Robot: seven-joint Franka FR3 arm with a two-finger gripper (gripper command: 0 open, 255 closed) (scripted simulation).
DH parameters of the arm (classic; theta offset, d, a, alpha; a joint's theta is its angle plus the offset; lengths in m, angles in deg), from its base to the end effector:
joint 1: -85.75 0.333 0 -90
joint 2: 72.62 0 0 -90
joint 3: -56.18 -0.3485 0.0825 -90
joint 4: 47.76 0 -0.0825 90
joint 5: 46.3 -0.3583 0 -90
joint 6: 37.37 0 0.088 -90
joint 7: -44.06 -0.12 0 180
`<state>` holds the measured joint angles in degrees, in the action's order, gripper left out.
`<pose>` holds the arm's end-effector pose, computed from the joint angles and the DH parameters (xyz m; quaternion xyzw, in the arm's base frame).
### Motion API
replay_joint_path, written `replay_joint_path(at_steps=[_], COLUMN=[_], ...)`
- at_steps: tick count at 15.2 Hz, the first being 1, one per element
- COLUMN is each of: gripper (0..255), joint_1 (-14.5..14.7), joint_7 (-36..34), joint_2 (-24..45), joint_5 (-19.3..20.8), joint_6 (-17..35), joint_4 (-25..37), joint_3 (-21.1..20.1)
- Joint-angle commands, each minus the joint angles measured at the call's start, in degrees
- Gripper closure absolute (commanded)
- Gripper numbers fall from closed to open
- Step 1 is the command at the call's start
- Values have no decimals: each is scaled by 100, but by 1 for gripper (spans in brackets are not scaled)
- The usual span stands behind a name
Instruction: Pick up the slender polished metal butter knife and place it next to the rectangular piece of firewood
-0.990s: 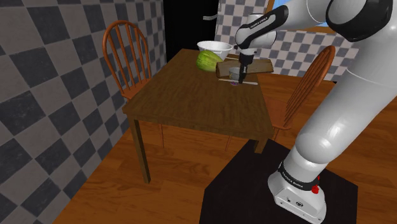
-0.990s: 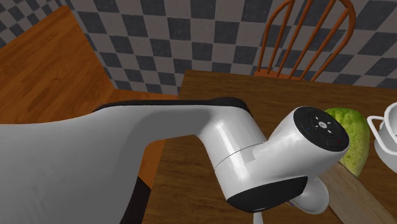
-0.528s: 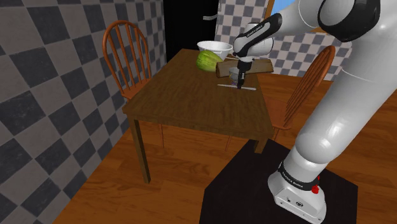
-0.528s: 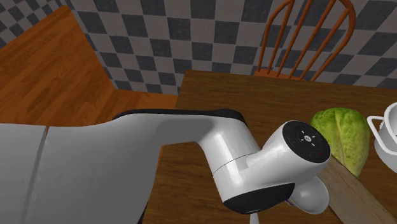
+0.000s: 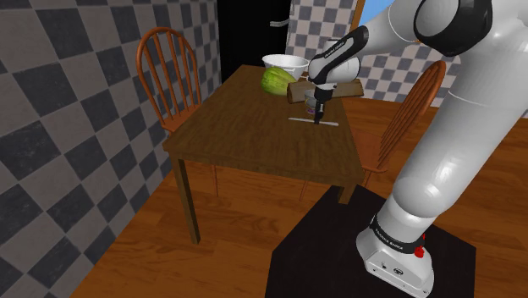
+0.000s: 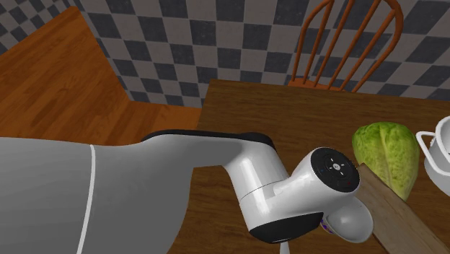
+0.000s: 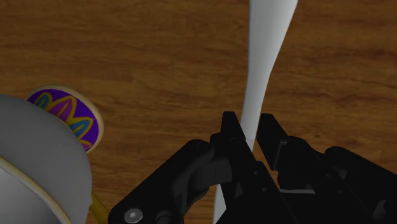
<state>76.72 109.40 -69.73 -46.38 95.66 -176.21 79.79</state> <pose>0.4342 -0.2765 0.3870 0.9594 0.2814 0.0038 0.0190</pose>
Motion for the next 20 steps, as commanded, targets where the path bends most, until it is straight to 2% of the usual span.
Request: replay_joint_path(at_steps=[1,4,5,10,14,20], gripper=[255,255,0,0,0,0], joint_1=[0,0,0,0,28,27], joint_7=[2,1,1,1,-161,-161], joint_2=[3,3,3,3,-444,-444], joint_5=[-2,-2,-2,-2,221,221], joint_6=[6,5,5,5,-705,-705], joint_4=[-2,-2,-2,-2,297,297], joint_3=[0,0,0,0,-10,-11])
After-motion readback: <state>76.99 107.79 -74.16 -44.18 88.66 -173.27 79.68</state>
